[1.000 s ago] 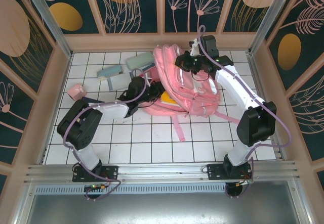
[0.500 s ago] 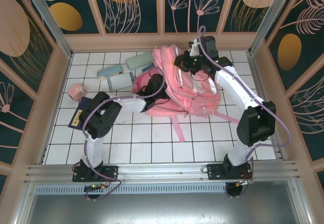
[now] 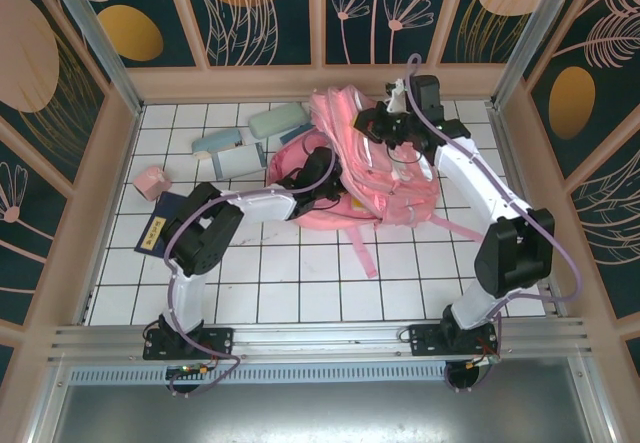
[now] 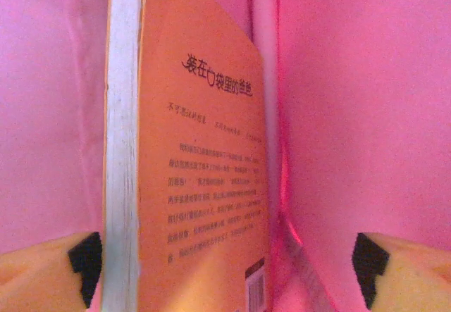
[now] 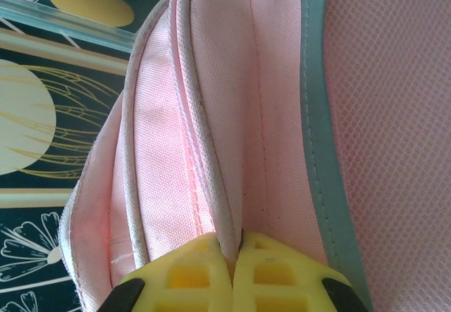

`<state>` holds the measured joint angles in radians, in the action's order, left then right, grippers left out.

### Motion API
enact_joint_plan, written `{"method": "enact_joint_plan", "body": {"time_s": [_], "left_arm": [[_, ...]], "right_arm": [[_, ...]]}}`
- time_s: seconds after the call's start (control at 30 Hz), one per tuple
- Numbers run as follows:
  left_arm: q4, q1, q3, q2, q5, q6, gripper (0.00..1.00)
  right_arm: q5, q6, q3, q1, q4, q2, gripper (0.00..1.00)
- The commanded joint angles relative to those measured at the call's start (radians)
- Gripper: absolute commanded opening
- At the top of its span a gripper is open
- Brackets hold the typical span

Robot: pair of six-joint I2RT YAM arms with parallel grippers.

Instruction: Pack the student bag

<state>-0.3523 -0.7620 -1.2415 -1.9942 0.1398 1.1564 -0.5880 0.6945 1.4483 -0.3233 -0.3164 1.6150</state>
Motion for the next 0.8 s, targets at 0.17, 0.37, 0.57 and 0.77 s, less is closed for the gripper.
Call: {"method": "enact_joint_plan", "body": {"time_s": [0.17,0.37,0.57,0.77], "left_arm": [[0.122,0.006,0.14,0.266,-0.077,-0.1,0.96],[0.227,0.043,0.264,0.463,-0.137,-0.128,0.96],[0.37,0.124,0.326,0.58,-0.191,-0.2,0.97],[0.48,0.25,0.362,0.634,-0.233,-0.253,0.99]], "right_arm": [[-0.052,-0.055,-0.136,0.046,0.088,-0.123,0.0],[-0.049,-0.103,-0.278,0.088,0.079,-0.179,0.0],[-0.052,-0.132,-0.412,0.092,0.121,-0.184,0.0],[-0.017,-0.148,-0.453,0.071,0.166,-0.17,0.0]]}}
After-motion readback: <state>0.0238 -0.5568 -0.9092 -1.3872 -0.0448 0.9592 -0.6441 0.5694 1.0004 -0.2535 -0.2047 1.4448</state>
